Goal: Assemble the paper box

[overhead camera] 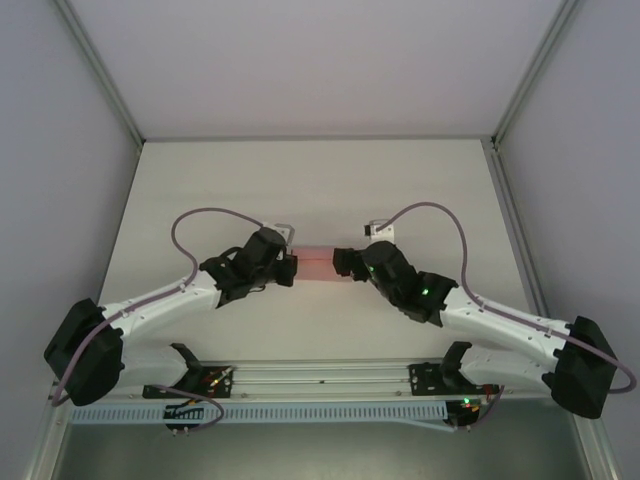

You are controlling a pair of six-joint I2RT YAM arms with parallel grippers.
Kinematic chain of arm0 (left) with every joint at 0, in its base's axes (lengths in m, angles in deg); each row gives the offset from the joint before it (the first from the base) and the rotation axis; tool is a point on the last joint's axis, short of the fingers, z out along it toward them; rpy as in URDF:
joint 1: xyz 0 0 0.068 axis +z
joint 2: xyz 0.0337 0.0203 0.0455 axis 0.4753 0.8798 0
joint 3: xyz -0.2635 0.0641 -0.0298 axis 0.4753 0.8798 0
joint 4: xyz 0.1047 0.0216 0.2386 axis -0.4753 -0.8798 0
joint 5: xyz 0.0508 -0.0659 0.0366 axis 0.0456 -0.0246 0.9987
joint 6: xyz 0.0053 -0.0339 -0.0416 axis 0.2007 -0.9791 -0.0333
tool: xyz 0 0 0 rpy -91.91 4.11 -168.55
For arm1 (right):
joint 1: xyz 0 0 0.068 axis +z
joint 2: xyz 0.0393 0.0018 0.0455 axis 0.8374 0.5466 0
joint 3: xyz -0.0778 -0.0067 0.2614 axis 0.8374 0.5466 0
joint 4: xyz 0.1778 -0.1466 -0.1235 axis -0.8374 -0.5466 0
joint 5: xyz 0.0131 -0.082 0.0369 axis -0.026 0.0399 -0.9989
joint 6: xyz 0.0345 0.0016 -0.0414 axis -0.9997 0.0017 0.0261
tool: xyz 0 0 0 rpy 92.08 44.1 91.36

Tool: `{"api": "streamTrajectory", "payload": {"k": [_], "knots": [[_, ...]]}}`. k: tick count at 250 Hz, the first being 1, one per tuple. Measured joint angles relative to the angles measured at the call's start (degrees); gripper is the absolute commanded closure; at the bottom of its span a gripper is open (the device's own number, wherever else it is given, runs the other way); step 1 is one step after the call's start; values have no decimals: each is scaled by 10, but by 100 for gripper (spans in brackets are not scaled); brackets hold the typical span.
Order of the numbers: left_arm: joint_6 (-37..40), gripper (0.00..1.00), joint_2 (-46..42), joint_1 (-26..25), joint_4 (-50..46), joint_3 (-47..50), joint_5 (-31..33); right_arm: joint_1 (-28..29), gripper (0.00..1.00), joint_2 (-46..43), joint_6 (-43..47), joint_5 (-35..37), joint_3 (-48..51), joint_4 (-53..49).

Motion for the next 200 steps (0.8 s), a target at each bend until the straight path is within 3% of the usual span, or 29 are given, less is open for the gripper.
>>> {"api": "streamTrajectory", "payload": {"k": [49, 82, 113, 143, 160, 200], "knots": [[0, 100, 0, 0, 0, 0, 0, -73, 21, 35, -31, -35, -1, -16], [0, 99, 0, -1, -1, 0, 0, -80, 24, 53, -31, -67, 21, 2], [3, 91, 0, -1, -5, -2, 0, -80, 30, 59, -42, -82, 58, 50], [15, 75, 0, -2, -15, -6, -5, -80, 31, 59, -61, -83, 80, 91], [21, 56, 0, -4, -28, -14, -10, -80, 32, 59, -73, -83, 94, 116], [31, 25, -2, -5, -94, -36, -17, -80, 35, 60, -94, -84, 114, 151]]}}
